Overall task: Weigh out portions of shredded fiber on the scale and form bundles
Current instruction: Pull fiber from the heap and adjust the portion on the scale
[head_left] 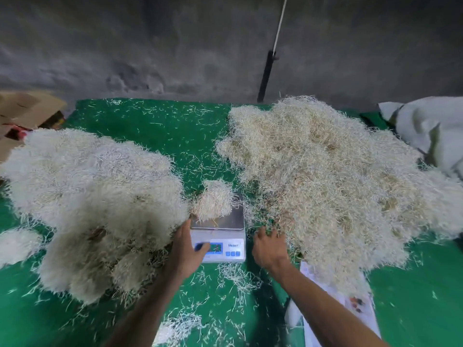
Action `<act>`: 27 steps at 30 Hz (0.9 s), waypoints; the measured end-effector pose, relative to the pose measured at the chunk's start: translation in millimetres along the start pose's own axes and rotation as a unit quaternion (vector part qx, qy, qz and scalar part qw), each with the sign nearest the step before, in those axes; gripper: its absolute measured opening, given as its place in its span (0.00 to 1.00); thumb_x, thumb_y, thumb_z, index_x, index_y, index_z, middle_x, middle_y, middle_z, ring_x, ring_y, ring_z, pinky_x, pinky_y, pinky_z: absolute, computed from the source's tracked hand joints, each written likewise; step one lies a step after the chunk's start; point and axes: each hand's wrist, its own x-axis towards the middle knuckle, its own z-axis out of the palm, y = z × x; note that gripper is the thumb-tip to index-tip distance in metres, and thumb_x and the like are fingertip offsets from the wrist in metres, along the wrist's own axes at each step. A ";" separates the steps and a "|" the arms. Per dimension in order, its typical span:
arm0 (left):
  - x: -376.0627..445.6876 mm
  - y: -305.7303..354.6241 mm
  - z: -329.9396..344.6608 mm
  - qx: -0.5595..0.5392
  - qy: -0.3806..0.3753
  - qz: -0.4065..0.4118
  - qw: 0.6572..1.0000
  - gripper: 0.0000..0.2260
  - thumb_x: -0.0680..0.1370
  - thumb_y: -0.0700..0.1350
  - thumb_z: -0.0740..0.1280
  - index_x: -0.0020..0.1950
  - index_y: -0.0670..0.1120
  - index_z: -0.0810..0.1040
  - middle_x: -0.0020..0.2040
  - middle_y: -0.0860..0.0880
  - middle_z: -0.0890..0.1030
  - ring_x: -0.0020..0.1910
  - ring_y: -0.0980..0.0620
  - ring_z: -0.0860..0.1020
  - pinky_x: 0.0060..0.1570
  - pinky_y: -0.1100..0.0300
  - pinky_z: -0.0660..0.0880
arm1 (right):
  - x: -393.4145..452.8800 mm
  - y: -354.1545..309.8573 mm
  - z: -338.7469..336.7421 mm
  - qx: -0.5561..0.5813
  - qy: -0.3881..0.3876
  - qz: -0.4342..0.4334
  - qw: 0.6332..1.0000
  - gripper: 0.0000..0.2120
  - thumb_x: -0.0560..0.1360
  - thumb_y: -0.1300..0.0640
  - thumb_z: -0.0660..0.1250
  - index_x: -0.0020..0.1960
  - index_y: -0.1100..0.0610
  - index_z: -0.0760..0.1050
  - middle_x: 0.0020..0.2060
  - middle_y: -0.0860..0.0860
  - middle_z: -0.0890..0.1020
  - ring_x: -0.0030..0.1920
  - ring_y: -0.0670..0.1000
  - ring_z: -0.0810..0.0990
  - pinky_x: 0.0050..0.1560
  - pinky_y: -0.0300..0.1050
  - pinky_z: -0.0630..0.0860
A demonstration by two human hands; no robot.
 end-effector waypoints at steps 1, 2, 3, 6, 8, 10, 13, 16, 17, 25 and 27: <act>-9.6 -7.4 1.1 -0.008 -0.011 -0.008 1.000 0.36 0.74 0.48 0.77 0.77 0.43 0.63 0.68 0.44 0.72 0.64 0.45 0.75 0.66 0.49 0.73 | -8.8 -11.6 11.3 0.018 -0.011 0.002 1.000 0.27 0.85 0.48 0.53 0.81 0.57 0.56 0.80 0.61 0.59 0.74 0.69 0.66 0.71 0.70 0.69; -19.3 -15.0 2.5 -0.006 -0.022 -0.011 1.000 0.34 0.74 0.48 0.77 0.75 0.45 0.65 0.65 0.45 0.73 0.62 0.46 0.76 0.63 0.49 0.75 | -17.2 -23.0 22.4 0.035 -0.019 0.001 0.999 0.28 0.85 0.46 0.54 0.80 0.59 0.58 0.79 0.62 0.62 0.73 0.67 0.68 0.70 0.67 0.71; -29.3 -23.3 4.6 0.006 -0.033 -0.013 0.999 0.33 0.74 0.50 0.76 0.74 0.46 0.66 0.65 0.45 0.74 0.63 0.47 0.75 0.64 0.50 0.74 | -25.0 -34.3 32.8 0.051 -0.029 -0.003 0.998 0.29 0.85 0.45 0.56 0.80 0.60 0.57 0.78 0.62 0.62 0.73 0.67 0.68 0.71 0.65 0.71; -59.6 -48.1 11.6 0.050 -0.084 -0.083 0.992 0.39 0.77 0.57 0.72 0.81 0.48 0.57 0.78 0.47 0.63 0.75 0.49 0.65 0.74 0.51 0.63 | -44.9 -64.6 60.8 0.092 -0.039 -0.007 0.995 0.35 0.86 0.45 0.55 0.83 0.63 0.45 0.81 0.65 0.48 0.80 0.71 0.53 0.78 0.66 0.61; -77.2 -63.2 20.2 0.112 -0.125 -0.090 0.982 0.40 0.78 0.61 0.68 0.83 0.51 0.51 0.83 0.51 0.50 0.81 0.49 0.53 0.79 0.47 0.54 | -55.2 -80.3 73.8 0.121 -0.028 -0.002 0.992 0.32 0.87 0.51 0.50 0.82 0.64 0.37 0.80 0.66 0.41 0.80 0.71 0.45 0.80 0.65 0.52; -92.8 -70.4 29.2 0.161 -0.149 -0.060 0.974 0.39 0.80 0.63 0.64 0.84 0.52 0.48 0.83 0.54 0.40 0.82 0.51 0.44 0.80 0.49 0.45 | -63.2 -91.0 82.2 0.142 -0.008 0.010 0.990 0.29 0.86 0.59 0.45 0.81 0.64 0.34 0.80 0.67 0.38 0.80 0.70 0.41 0.81 0.64 0.46; -108.6 -71.0 38.1 0.202 -0.158 -0.041 0.966 0.40 0.81 0.63 0.60 0.83 0.49 0.42 0.81 0.51 0.34 0.80 0.52 0.37 0.79 0.51 0.38 | -72.7 -105.1 92.5 0.146 0.027 0.006 0.989 0.29 0.81 0.63 0.37 0.81 0.64 0.36 0.79 0.66 0.38 0.80 0.67 0.38 0.82 0.61 0.44; -115.4 -68.5 40.7 0.225 -0.164 -0.038 0.960 0.39 0.82 0.62 0.58 0.82 0.49 0.38 0.81 0.49 0.32 0.80 0.51 0.33 0.80 0.50 0.37 | -78.6 -113.9 92.3 0.160 0.024 0.012 0.987 0.34 0.76 0.64 0.32 0.82 0.63 0.39 0.79 0.65 0.38 0.81 0.66 0.37 0.82 0.59 0.44; -115.4 -67.5 40.8 0.226 -0.163 -0.039 0.960 0.39 0.82 0.62 0.58 0.82 0.49 0.38 0.81 0.50 0.32 0.80 0.52 0.33 0.80 0.50 0.38 | -79.6 -114.2 90.6 0.160 0.008 0.014 0.987 0.33 0.77 0.66 0.34 0.82 0.62 0.40 0.80 0.64 0.38 0.81 0.66 0.37 0.82 0.59 0.44; -81.7 -32.1 29.2 0.110 -0.043 -0.087 0.989 0.29 0.81 0.53 0.67 0.79 0.50 0.63 0.78 0.50 0.66 0.76 0.51 0.65 0.77 0.50 0.62 | -68.4 -85.8 59.9 0.177 0.135 -0.029 0.974 0.36 0.82 0.38 0.31 0.52 0.52 0.75 0.46 0.52 0.80 0.44 0.51 0.82 0.42 0.43 0.82; -62.0 -10.8 19.2 0.026 0.002 -0.094 0.995 0.23 0.81 0.49 0.67 0.76 0.48 0.67 0.74 0.49 0.72 0.71 0.50 0.72 0.70 0.52 0.70 | -47.0 -63.2 28.0 0.211 0.165 -0.026 0.963 0.39 0.80 0.36 0.25 0.48 0.51 0.72 0.32 0.56 0.74 0.29 0.43 0.77 0.26 0.35 0.72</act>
